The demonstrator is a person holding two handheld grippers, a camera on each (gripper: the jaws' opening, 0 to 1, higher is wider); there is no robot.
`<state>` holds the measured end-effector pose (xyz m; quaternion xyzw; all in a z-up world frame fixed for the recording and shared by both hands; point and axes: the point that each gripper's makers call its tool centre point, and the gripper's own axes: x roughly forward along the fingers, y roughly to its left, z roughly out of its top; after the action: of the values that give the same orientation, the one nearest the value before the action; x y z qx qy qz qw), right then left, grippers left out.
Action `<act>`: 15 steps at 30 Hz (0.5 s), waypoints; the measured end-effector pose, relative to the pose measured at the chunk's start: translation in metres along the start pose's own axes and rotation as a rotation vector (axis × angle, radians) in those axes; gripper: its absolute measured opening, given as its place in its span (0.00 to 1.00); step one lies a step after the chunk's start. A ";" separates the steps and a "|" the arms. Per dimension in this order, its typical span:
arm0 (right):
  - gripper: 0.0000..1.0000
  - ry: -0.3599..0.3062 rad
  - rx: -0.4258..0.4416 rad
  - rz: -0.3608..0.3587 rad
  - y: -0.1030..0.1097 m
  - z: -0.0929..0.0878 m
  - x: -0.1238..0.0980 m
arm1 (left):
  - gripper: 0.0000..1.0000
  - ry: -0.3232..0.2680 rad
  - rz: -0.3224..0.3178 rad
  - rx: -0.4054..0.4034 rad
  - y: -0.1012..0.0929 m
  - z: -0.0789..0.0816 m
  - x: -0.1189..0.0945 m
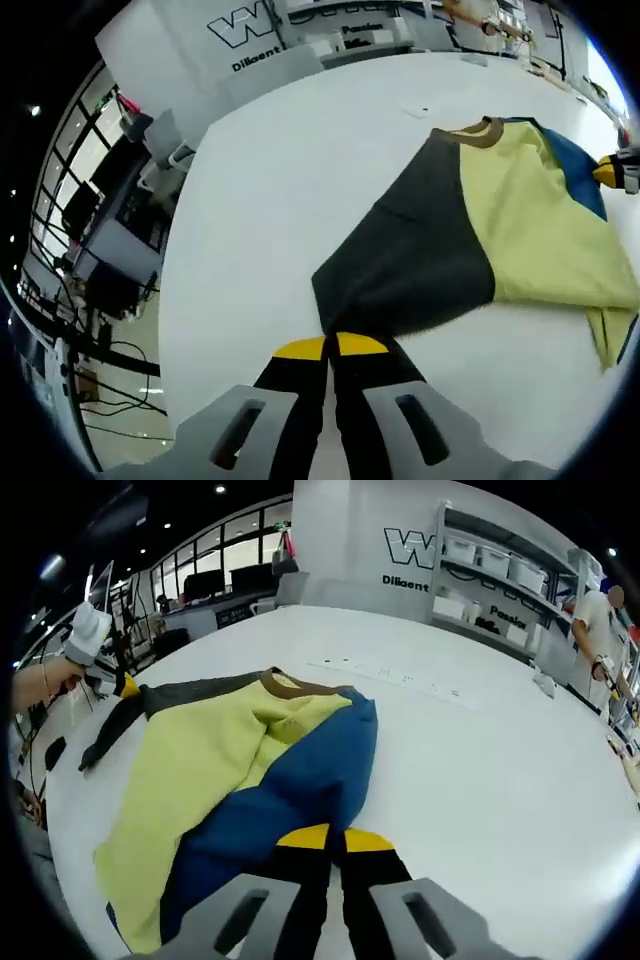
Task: Fold the garment on the visible template until the final outline fits inside the template.
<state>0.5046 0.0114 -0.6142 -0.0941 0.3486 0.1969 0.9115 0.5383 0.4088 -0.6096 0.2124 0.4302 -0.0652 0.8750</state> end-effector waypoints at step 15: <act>0.00 0.008 -0.053 -0.066 -0.027 -0.004 -0.008 | 0.00 0.023 0.028 -0.021 0.013 -0.004 0.009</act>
<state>0.5083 -0.0168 -0.6102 -0.1304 0.3436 0.1756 0.9133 0.5446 0.4226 -0.6147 0.2100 0.4379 -0.0461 0.8730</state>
